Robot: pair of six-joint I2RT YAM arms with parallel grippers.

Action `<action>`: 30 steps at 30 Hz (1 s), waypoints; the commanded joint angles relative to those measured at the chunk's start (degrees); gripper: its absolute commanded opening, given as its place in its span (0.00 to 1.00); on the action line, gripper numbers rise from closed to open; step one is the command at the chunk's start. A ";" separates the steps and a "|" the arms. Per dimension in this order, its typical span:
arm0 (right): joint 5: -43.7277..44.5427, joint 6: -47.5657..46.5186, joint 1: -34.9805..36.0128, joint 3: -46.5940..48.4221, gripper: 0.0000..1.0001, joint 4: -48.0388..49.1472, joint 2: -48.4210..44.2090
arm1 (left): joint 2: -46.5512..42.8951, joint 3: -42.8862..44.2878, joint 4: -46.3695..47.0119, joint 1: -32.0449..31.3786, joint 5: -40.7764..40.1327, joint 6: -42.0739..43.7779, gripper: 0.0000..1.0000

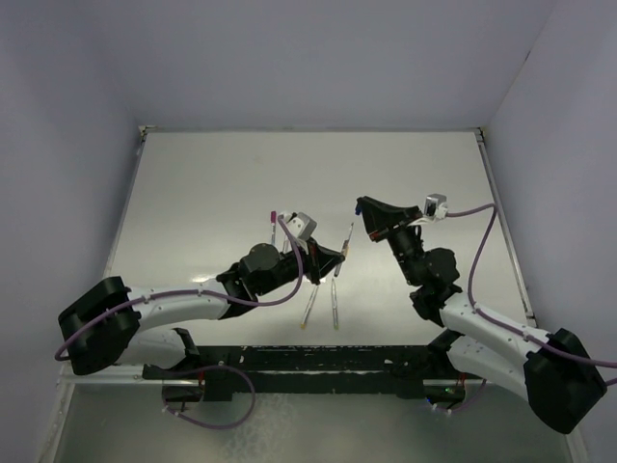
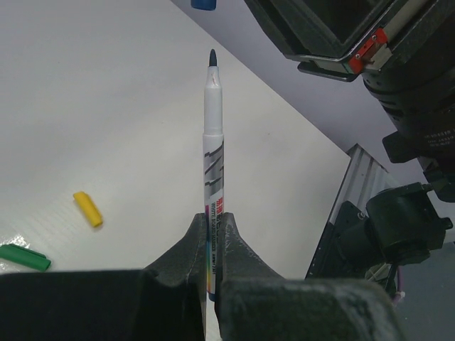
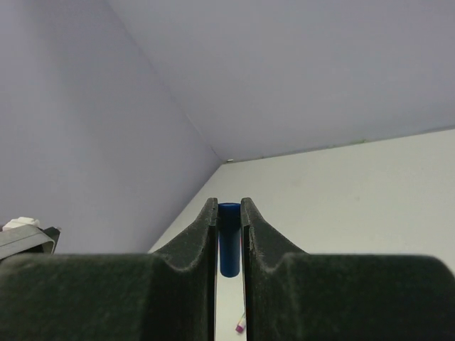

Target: Insert the pens into the pen caps

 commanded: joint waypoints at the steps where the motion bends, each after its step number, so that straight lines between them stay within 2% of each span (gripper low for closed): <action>1: -1.09 3.32 -0.15 -0.82 0.00 7.08 0.05 | 0.47 0.82 4.57 0.19 -0.89 1.24 0.00; 30: -4.70 5.55 -0.11 -1.81 0.00 6.43 1.55 | 0.21 1.34 4.50 0.13 -2.51 1.78 0.00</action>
